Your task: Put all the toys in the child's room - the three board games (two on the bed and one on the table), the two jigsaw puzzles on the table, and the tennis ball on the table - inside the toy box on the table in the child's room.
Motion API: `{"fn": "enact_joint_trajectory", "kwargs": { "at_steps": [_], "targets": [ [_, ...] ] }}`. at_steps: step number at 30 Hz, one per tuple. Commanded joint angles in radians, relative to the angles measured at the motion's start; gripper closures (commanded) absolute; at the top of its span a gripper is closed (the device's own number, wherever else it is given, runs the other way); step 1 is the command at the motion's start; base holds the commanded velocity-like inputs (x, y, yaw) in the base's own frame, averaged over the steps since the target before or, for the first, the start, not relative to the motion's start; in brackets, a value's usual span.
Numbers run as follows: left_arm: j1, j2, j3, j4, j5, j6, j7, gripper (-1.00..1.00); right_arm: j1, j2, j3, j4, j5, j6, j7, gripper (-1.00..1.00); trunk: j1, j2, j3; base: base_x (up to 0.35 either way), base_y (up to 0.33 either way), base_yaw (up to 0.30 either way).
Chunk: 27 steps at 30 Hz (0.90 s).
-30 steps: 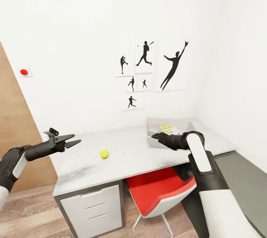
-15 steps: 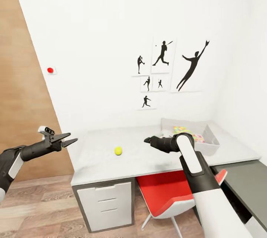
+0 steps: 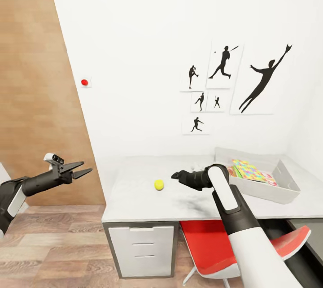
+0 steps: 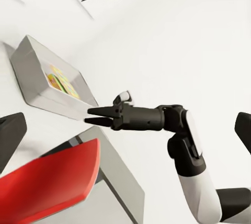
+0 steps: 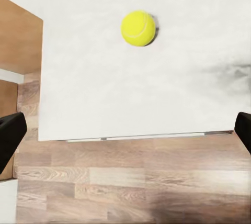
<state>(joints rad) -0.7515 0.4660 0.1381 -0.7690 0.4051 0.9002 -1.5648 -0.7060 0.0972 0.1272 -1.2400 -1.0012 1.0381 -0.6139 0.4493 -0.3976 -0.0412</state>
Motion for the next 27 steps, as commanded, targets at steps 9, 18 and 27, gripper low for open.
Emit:
{"fn": "enact_joint_trajectory", "kwargs": {
  "at_steps": [9,18,27],
  "targets": [
    [-0.001,0.014,0.003,0.023,-0.002,0.015,0.001,-1.0,-0.001,-0.003,0.0,0.007,0.03,0.002,-0.01,-1.0,0.001,-0.002,-0.013,0.124,0.069,0.213],
    [-0.002,0.042,0.005,0.03,-0.018,0.016,0.274,-1.0,-0.003,-0.014,0.0,0.007,0.038,0.0,-0.012,-1.0,0.001,-0.002,-0.026,0.06,0.003,0.124],
    [-0.005,0.032,0.009,0.024,-0.012,0.019,0.748,-1.0,-0.002,-0.011,-0.008,0.007,0.137,0.001,-0.011,-1.0,0.001,-0.002,-0.041,0.003,0.002,0.017]
  ]
}}
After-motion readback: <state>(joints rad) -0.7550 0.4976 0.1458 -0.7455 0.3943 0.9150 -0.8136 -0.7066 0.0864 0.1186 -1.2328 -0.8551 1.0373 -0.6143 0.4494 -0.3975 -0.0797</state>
